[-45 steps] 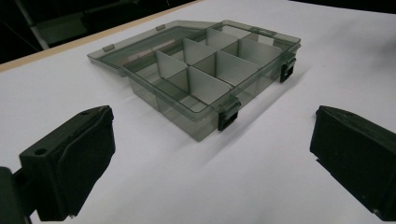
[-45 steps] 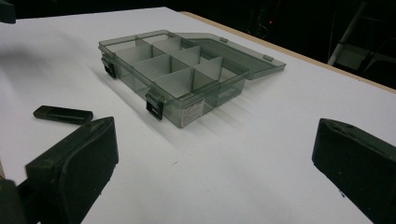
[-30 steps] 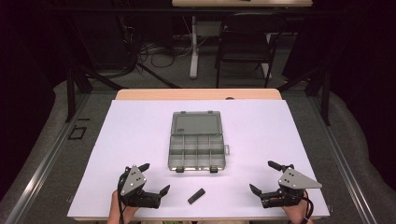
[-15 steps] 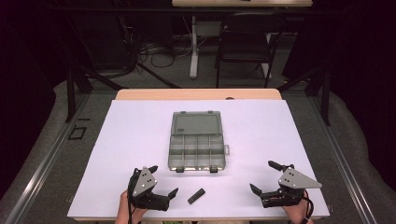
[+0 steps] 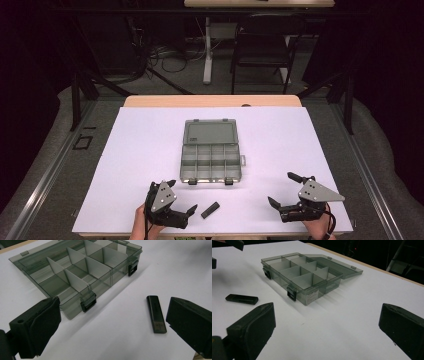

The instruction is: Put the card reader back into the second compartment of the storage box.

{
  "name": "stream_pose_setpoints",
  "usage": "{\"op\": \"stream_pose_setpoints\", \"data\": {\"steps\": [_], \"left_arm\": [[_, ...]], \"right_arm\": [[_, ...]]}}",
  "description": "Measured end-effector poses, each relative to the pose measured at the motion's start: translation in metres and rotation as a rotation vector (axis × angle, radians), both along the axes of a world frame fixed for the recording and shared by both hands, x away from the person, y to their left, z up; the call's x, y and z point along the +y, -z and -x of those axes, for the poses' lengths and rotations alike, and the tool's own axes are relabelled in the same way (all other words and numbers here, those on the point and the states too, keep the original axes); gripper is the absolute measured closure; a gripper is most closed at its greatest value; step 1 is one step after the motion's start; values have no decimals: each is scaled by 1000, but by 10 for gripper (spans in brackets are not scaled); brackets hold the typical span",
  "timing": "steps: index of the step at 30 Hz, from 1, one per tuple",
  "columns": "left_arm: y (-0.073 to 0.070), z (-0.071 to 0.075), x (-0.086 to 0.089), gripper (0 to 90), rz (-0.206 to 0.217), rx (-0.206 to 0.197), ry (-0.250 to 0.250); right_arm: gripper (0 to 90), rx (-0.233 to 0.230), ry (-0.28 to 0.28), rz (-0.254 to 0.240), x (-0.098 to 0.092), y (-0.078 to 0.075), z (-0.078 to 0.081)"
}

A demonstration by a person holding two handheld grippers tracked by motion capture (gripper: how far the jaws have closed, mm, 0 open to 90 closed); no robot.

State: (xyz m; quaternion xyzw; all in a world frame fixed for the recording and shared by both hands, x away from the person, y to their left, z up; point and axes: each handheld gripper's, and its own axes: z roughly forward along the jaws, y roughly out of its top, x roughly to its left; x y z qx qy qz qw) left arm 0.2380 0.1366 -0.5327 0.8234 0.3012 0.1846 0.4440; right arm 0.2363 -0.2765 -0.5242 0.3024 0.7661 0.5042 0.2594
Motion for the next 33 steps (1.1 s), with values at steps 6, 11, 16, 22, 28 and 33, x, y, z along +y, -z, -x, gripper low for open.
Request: {"op": "stream_pose_setpoints", "data": {"steps": [6, 11, 16, 22, 28, 33], "left_arm": [[2, 1, -7, 0, -11, 15, 16], [5, 0, -14, 0, -24, 31, 30], [8, 0, -20, 3, -46, 45, 43], [10, 2, -29, 14, -58, 52, 62], [13, 3, -36, 61, -73, 58, 75], [17, 3, -41, 147, -85, 67, 80]], "right_arm": [[5, 1, -2, 2, 0, 0, 0], [6, 2, 0, 3, 0, 0, 0], [6, 2, 0, 2, 0, 0, 0], [7, 3, 2, 1, 0, 0, 0], [7, 6, 5, 0, -1, 0, 0], [8, 8, 5, -1, -1, 0, 0]]}}
